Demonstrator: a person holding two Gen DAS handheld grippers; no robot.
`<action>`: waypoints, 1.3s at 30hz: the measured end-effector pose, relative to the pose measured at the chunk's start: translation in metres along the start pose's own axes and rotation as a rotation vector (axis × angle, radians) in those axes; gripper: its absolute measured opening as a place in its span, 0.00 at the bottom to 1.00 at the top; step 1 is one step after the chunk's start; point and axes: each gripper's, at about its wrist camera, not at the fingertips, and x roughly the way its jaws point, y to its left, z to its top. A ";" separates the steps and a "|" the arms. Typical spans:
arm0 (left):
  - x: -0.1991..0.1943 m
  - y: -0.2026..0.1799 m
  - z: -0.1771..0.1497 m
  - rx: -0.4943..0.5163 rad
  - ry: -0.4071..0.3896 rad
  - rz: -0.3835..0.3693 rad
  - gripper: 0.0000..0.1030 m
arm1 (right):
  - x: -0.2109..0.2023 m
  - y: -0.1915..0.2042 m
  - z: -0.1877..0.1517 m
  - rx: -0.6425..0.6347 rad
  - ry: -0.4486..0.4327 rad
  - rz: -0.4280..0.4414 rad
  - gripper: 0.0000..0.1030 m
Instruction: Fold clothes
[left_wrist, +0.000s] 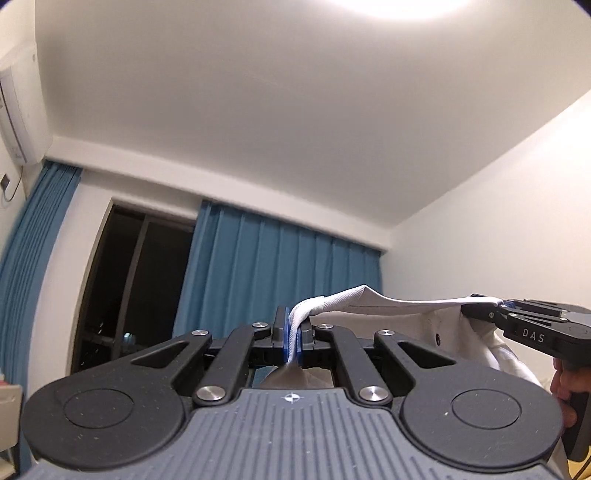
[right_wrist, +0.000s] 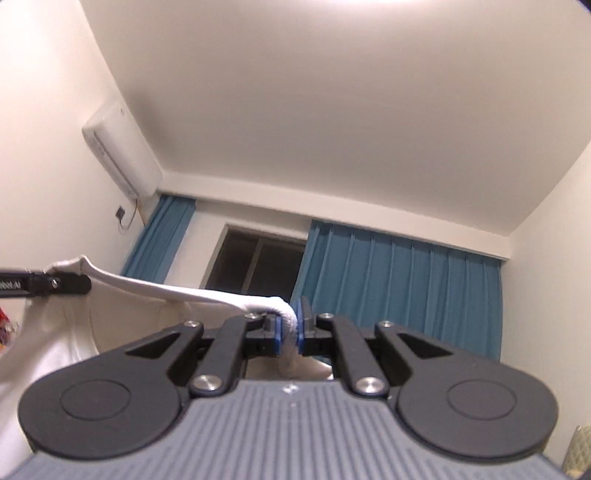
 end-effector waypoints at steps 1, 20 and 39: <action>0.006 0.001 -0.009 0.003 0.021 0.009 0.05 | 0.007 0.000 -0.008 0.003 0.026 0.002 0.09; 0.246 0.099 -0.417 -0.079 0.530 0.179 0.05 | 0.197 0.018 -0.461 0.163 0.446 -0.068 0.10; 0.290 0.161 -0.661 -0.169 0.922 0.185 0.30 | 0.251 0.017 -0.756 0.539 0.939 0.019 0.52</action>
